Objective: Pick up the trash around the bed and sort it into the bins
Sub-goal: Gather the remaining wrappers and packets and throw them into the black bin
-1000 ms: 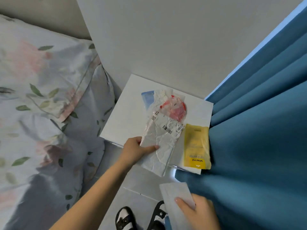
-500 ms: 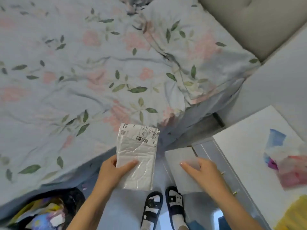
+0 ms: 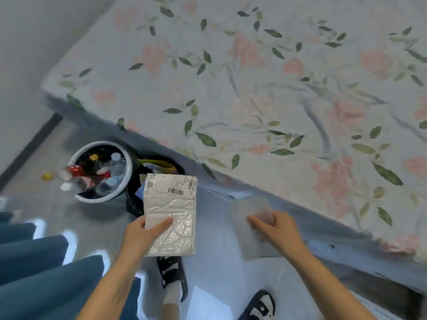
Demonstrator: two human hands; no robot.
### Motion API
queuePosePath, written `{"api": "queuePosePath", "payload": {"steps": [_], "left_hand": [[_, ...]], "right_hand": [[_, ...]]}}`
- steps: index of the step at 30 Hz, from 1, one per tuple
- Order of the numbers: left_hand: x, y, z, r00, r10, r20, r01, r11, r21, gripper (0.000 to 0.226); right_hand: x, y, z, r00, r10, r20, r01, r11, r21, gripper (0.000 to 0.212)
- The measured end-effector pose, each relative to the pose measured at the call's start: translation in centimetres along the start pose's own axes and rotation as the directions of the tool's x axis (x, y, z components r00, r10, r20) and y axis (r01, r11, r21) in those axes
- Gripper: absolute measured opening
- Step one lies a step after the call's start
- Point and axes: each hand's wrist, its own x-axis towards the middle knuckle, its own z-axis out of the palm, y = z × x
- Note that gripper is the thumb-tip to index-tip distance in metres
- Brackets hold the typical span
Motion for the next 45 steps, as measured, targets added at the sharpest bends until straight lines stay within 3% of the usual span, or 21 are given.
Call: {"api": "queuePosePath", "payload": {"steps": [4, 9, 15, 19, 22, 26, 31, 37, 42, 45], "left_hand": [[4.3, -3.4, -6.7, 0.991, -0.126, -0.051, 0.121, 0.988, -0.100, 0.016], [10.4, -6.5, -12.8, 0.964, -0.249, -0.088, 0.228, 0.952, -0.203, 0.021], [19.5, -8.6, -11.8, 0.939, -0.339, -0.061, 0.308, 0.905, -0.295, 0.026], [26.3, -10.2, -9.0, 0.957, -0.289, 0.016, 0.289, 0.952, -0.098, 0.025], [31.1, -11.8, -8.2, 0.973, -0.228, -0.027, 0.230, 0.966, 0.120, 0.031], [35.7, -13.6, -7.4, 0.983, -0.167, -0.080, 0.182, 0.947, 0.264, 0.037], [36.4, -13.6, -6.9, 0.969, -0.062, -0.240, 0.137, 0.941, 0.308, 0.051], [31.9, -11.0, -7.8, 0.988, 0.127, -0.084, -0.036, 0.731, 0.682, 0.054], [26.9, -5.7, -8.6, 0.987, 0.163, 0.015, -0.123, 0.677, 0.726, 0.045], [23.3, -1.2, -7.8, 0.958, 0.219, 0.183, -0.270, 0.486, 0.831, 0.036]], "right_hand": [[3.9, -4.9, 9.1, 0.997, 0.007, 0.077, -0.002, 0.997, -0.071, 0.037], [8.6, -9.5, 18.5, 0.992, 0.063, 0.109, -0.057, 0.997, -0.058, 0.034], [15.1, -10.4, 26.1, 0.984, 0.161, 0.077, -0.169, 0.980, 0.109, 0.018], [19.5, -8.3, 29.2, 0.972, 0.207, 0.109, -0.216, 0.973, 0.085, 0.011], [23.1, -6.6, 31.0, 0.969, 0.187, 0.162, -0.185, 0.982, -0.026, 0.012], [27.0, -4.8, 33.7, 0.968, 0.137, 0.209, -0.099, 0.978, -0.185, 0.016], [28.9, -4.4, 35.7, 0.983, 0.083, 0.165, -0.012, 0.920, -0.392, 0.044], [25.8, -4.9, 32.8, 0.999, 0.025, 0.033, -0.010, 0.924, -0.382, 0.053], [21.0, -6.1, 27.5, 0.997, -0.003, 0.072, 0.033, 0.908, -0.417, 0.031], [17.1, -6.5, 22.6, 0.993, -0.044, 0.109, 0.100, 0.806, -0.584, 0.035]]}}
